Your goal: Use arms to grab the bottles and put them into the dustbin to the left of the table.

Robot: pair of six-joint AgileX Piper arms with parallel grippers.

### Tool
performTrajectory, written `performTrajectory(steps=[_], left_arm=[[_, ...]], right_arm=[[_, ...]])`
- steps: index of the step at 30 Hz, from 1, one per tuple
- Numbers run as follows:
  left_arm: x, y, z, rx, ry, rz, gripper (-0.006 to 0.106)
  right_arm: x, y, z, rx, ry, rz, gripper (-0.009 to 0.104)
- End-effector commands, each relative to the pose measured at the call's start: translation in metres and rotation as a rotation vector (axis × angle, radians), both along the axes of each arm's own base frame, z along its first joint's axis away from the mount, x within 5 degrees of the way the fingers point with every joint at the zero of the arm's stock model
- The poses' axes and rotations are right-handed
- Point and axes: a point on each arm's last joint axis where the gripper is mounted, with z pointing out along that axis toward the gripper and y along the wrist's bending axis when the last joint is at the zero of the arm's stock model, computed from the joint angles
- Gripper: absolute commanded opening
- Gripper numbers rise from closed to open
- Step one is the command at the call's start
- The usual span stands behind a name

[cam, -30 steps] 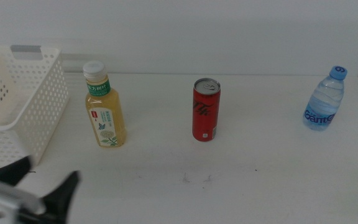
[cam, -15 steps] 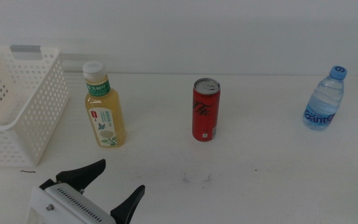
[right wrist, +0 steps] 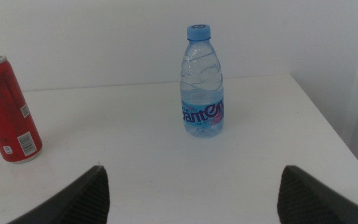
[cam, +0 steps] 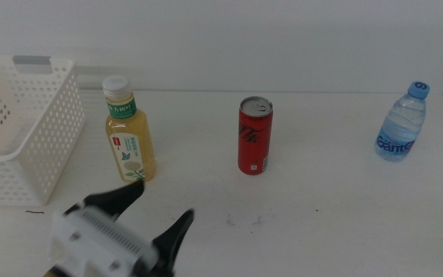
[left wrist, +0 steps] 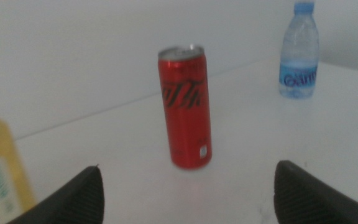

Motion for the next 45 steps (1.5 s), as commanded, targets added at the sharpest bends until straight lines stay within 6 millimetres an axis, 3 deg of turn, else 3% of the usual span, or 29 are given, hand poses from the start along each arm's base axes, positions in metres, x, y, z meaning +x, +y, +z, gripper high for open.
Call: performTrajectory(steps=[1, 6, 18, 27, 45], left_arm=[[0.012, -0.011, 0.004, -0.018, 0.024, 0.009, 0.094], [0.049, -0.040, -0.005, -0.024, 0.057, 0.035, 0.094], [0.126, -0.085, -0.037, -0.085, 0.056, -0.002, 0.094], [0.155, -0.114, -0.053, -0.096, 0.050, -0.058, 0.094], [0.194, -0.142, -0.079, -0.088, 0.079, -0.037, 0.094]], right_arm=[[0.000, -0.001, 0.000, -0.013, -0.012, -0.010, 0.088], [0.000, -0.001, 0.000, -0.013, -0.012, -0.010, 0.088], [0.000, -0.001, 0.000, -0.013, -0.012, -0.010, 0.088], [0.000, -0.001, 0.000, -0.013, -0.012, -0.010, 0.088], [0.000, -0.001, 0.000, -0.013, -0.012, -0.010, 0.088]])
